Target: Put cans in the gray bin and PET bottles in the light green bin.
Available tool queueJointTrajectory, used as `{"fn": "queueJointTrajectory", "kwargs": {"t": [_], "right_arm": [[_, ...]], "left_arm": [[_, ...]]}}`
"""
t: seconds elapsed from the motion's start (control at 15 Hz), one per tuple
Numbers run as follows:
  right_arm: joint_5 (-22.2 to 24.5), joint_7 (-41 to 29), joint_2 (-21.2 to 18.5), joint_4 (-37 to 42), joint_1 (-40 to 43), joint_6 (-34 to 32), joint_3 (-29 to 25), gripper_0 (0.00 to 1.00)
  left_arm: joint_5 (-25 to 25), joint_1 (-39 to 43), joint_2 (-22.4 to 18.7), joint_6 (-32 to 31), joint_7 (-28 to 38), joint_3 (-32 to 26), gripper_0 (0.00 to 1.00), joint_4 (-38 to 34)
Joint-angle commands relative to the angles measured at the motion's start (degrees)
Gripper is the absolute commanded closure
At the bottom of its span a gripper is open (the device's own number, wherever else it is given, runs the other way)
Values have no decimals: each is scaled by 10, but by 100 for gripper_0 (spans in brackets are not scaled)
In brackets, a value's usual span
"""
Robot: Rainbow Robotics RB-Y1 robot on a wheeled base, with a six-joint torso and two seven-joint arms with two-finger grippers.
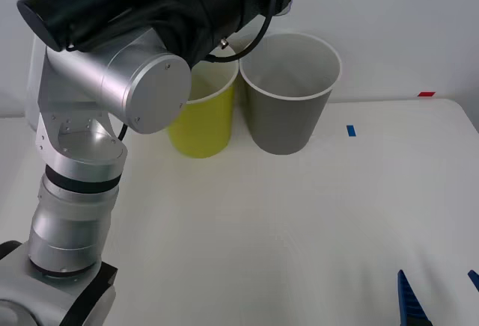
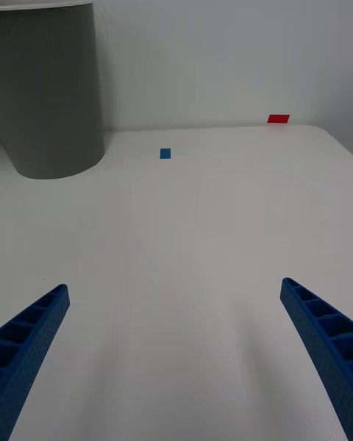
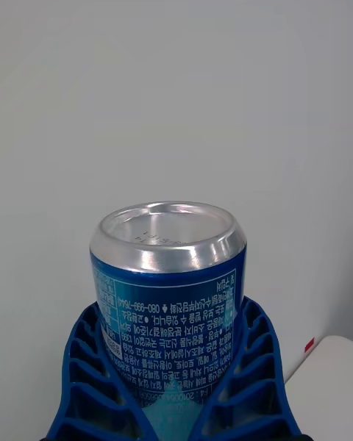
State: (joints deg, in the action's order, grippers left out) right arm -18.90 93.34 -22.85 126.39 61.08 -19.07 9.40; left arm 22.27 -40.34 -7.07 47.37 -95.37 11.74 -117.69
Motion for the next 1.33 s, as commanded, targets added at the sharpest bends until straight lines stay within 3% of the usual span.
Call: {"fn": "queueJointTrajectory", "kwargs": {"t": [0.07, 0.47, 0.67, 1.33], "right_arm": [[0, 0, 0, 0, 0, 0, 0, 0], [0, 0, 0, 0, 0, 0, 0, 0], [0, 0, 0, 0, 0, 0, 0, 0], [0, 0, 0, 0, 0, 0, 0, 0]], "left_arm": [[-1, -1, 5, -69, 2, 24, 100, 56], [-2, -36, 9, -203, 3, 53, 100, 190], [-1, -70, 20, -237, 7, 64, 100, 261], [-11, -75, 43, -238, 7, 75, 100, 304]]}}
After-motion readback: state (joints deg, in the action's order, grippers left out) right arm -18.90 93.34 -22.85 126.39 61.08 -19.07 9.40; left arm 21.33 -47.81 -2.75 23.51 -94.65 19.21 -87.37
